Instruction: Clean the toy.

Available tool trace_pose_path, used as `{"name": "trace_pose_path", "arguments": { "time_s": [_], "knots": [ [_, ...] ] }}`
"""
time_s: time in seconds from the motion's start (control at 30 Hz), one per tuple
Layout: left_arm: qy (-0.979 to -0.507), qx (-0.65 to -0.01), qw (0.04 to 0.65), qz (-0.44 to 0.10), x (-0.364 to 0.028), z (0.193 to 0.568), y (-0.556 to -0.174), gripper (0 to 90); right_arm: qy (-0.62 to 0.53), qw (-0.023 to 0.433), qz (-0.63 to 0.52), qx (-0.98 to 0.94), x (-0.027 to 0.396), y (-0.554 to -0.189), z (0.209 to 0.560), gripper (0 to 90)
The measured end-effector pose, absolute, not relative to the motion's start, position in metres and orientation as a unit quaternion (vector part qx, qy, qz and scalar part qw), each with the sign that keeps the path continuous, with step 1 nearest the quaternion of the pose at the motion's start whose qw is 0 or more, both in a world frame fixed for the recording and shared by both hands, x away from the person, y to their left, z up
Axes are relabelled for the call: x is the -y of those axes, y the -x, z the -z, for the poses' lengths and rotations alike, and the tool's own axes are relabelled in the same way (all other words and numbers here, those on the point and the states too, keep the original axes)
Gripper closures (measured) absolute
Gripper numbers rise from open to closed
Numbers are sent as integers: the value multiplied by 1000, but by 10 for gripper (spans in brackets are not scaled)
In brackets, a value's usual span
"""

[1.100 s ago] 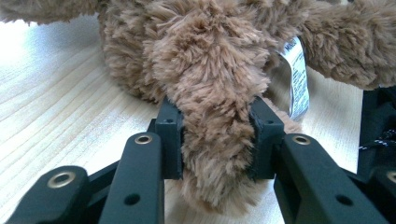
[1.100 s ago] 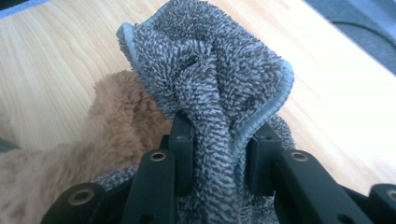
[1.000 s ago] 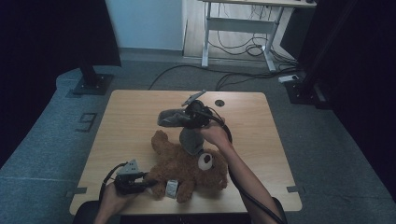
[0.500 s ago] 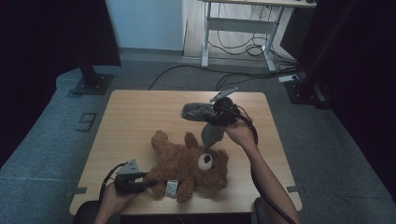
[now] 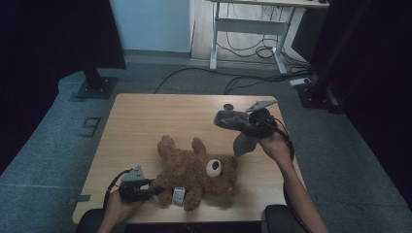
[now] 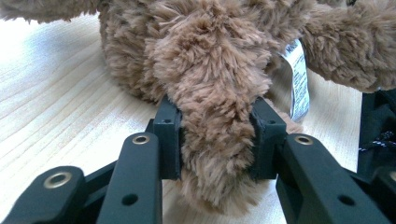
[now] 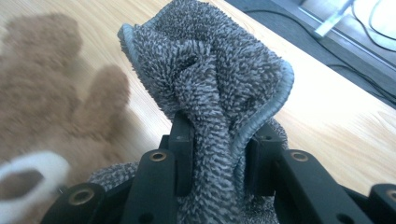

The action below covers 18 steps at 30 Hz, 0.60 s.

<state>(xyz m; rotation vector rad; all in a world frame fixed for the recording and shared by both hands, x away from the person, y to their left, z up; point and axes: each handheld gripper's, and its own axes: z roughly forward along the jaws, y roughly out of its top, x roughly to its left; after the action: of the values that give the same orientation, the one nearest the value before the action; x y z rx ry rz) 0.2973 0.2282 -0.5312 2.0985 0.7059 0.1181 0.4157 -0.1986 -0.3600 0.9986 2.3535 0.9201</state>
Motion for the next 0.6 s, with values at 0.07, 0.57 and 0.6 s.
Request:
{"name": "trace_pose_path", "arguments": {
  "time_s": [0.07,0.57,0.6],
  "knots": [
    [-847,-285,446,-47,-228,531,-297,617,-364,214,-327,-845,208,-411,364,681],
    [-846,-286,447,-46,-228,532,-297,614,-416,216,-297,-832,259,-385,405,679],
    [-846,-286,447,-46,-228,532,-297,614,-420,216,-295,-831,262,-383,409,679]
  ]
}}
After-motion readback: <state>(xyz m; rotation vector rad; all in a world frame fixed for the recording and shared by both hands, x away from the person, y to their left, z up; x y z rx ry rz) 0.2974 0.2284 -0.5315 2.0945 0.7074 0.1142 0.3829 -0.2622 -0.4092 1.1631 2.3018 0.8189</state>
